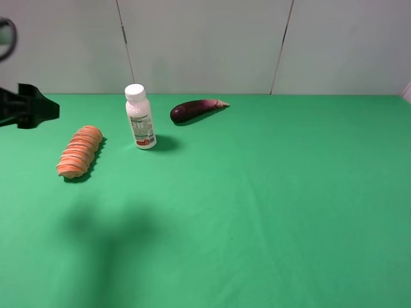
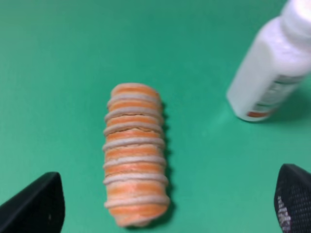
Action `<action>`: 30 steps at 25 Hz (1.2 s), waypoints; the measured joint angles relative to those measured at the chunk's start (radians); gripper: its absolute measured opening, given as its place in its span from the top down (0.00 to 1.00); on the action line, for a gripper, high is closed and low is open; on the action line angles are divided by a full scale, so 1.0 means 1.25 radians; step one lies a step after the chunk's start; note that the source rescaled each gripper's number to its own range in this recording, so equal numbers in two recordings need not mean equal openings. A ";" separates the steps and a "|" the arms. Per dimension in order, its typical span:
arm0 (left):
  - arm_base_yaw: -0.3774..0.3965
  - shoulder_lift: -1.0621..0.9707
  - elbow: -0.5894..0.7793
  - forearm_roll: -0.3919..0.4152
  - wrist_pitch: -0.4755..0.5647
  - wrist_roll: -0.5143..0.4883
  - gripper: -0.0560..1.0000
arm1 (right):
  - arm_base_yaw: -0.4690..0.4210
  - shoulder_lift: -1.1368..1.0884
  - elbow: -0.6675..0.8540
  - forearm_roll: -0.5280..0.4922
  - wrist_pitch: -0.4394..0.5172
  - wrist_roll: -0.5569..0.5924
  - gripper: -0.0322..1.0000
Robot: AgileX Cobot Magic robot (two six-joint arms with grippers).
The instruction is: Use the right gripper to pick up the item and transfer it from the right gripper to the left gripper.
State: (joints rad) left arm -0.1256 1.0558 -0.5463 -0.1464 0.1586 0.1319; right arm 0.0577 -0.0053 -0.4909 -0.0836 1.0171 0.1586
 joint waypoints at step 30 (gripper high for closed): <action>0.000 -0.713 -0.031 0.157 0.707 -0.176 0.18 | 0.000 0.000 0.000 0.000 -0.001 0.000 0.00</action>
State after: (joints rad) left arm -0.1256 0.1652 -0.5846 0.0494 1.0419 -0.0879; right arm 0.0577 -0.0053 -0.4909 -0.0836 1.0159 0.1586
